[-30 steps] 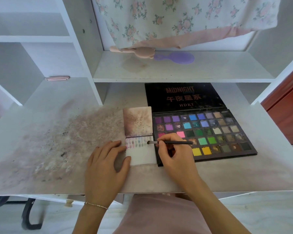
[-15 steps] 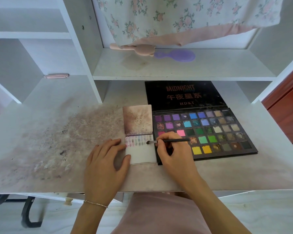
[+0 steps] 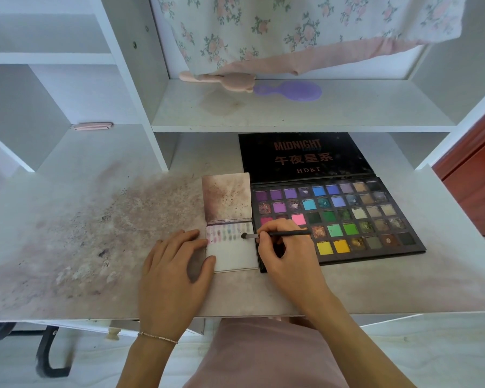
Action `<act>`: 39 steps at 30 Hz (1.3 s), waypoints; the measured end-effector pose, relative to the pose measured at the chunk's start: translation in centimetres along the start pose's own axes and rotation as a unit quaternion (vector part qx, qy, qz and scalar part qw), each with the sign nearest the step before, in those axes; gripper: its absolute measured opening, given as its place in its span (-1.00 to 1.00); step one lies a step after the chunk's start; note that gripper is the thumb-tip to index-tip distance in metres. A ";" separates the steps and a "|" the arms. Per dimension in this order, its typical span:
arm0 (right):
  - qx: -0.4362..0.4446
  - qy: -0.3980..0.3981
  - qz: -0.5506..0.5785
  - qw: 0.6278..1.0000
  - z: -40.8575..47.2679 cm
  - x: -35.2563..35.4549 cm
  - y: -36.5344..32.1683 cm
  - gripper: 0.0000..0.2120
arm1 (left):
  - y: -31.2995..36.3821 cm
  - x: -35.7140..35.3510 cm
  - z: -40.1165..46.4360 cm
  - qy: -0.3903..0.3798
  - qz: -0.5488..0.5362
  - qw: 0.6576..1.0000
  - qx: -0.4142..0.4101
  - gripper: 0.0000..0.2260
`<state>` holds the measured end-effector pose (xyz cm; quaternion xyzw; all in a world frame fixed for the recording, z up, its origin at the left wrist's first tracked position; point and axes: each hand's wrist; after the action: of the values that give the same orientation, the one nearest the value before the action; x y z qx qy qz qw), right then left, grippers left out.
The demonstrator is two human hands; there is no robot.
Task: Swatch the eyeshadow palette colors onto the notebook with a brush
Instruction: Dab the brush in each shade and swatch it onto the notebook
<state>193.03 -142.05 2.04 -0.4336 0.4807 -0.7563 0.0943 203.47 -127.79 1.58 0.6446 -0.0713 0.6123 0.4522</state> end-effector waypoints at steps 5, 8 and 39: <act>0.010 0.003 -0.003 1.000 -0.1 0.0 0.0 -0.93 | -0.1 0.0 0.0 -0.001 0.001 1.000 -0.002 -0.72; 0.012 0.003 0.000 1.000 0.0 0.0 0.1 -0.93 | -0.2 0.0 -0.1 -0.002 0.001 1.000 -0.003 -0.72; -0.107 0.326 0.023 0.939 -1.2 12.2 8.3 -0.90 | 0.4 -0.3 0.1 0.008 0.008 1.000 0.000 -0.61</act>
<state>182.49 -152.45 1.99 -0.1597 0.5729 -0.7981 -0.0965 203.17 -128.23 1.50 0.6390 -0.0730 0.6211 0.4477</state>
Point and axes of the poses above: each hand's wrist, its own z-axis towards the middle knuckle, its own x-axis out of the back of the hand, y = z × x, and after that the axes turned 4 degrees about -y, right-handed
